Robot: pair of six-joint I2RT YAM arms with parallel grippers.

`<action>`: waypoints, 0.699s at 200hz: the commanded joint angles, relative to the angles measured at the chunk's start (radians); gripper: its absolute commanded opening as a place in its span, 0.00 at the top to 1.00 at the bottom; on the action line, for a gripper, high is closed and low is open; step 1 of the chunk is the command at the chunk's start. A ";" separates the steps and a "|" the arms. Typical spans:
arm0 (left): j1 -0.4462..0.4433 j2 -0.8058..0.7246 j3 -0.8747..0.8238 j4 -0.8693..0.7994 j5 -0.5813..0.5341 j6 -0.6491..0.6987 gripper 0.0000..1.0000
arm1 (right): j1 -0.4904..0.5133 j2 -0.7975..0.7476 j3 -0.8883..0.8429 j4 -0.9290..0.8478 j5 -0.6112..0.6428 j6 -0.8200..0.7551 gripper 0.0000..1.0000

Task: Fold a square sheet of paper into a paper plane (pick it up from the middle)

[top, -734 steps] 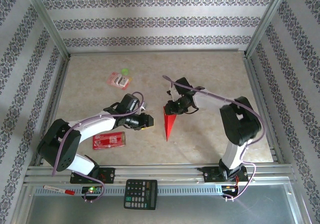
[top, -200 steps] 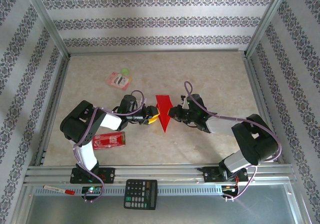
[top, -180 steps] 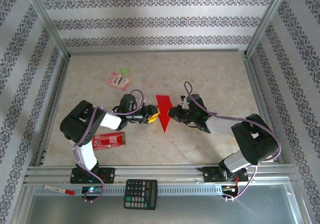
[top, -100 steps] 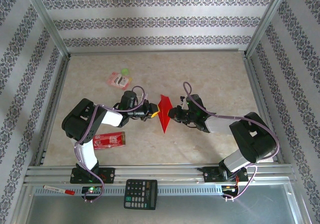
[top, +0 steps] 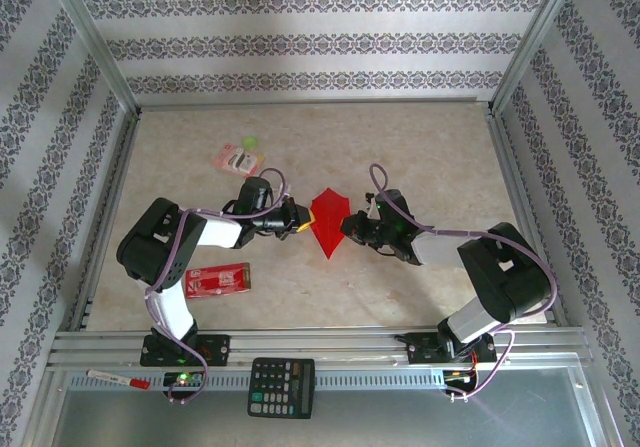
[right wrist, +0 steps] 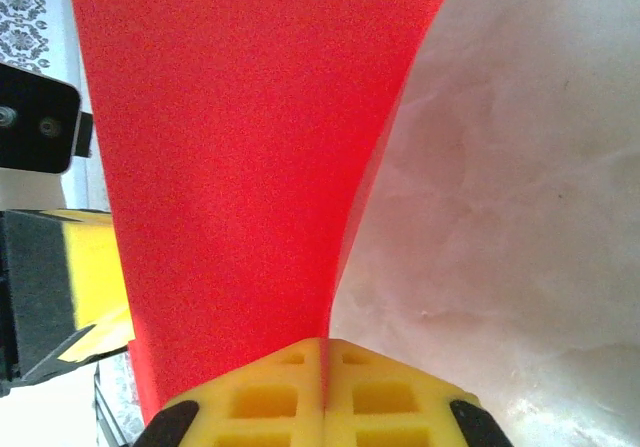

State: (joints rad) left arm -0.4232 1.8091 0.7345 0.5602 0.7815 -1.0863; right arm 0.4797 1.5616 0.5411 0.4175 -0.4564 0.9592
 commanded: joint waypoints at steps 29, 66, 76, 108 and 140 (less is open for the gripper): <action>0.009 0.040 0.051 -0.039 -0.011 0.049 0.97 | -0.004 0.084 0.021 0.079 0.049 -0.002 0.94; 0.008 0.104 0.081 -0.034 -0.011 0.052 0.90 | -0.013 0.133 0.045 0.091 0.047 -0.020 0.89; 0.010 0.108 0.081 -0.042 -0.014 0.059 0.85 | -0.020 0.136 0.040 0.091 0.044 -0.024 0.86; 0.023 0.081 0.048 -0.070 -0.031 0.084 0.73 | -0.052 0.099 0.004 0.081 0.014 -0.037 0.75; 0.058 -0.003 0.006 -0.127 -0.050 0.134 0.63 | -0.122 -0.039 -0.050 -0.001 -0.007 -0.082 0.67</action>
State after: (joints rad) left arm -0.4007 1.8862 0.7727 0.5056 0.7547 -1.0210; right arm 0.4095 1.6337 0.5304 0.4648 -0.4450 0.9314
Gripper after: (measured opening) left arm 0.345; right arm 0.306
